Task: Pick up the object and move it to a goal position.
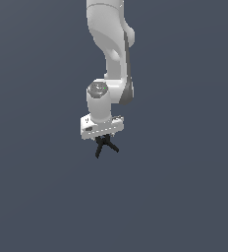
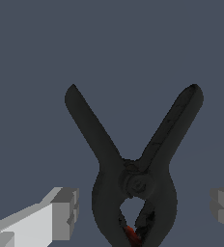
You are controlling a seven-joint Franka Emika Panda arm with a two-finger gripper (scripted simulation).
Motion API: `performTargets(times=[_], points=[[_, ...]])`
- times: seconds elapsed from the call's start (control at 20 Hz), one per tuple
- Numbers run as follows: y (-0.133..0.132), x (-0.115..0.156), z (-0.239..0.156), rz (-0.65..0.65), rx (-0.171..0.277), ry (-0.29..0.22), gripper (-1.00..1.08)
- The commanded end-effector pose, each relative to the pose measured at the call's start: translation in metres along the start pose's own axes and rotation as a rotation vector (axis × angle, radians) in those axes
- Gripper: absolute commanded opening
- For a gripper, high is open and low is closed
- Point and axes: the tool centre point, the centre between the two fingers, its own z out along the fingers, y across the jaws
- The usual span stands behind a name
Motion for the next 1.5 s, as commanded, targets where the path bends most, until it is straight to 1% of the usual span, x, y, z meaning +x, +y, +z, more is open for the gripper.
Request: performTargets(times=[0.0, 0.35, 0.65, 0.7, 1.25, 1.45], points=[[0.0, 0.0, 0.006, 0.0, 0.0, -0.001, 1.0], [0.0, -0.002, 0.038, -0.003, 0.0, 0.0, 1.0], [0.0, -0.001, 0.048, -0.004, 0.0, 0.0, 1.0], [0.0, -0.001, 0.048, -0.004, 0.0, 0.0, -1.0], [0.0, -0.001, 0.047, -0.002, -0.001, 0.001, -1.0], [-0.005, 0.006, 0.046, -0.002, -0.001, 0.001, -1.0]])
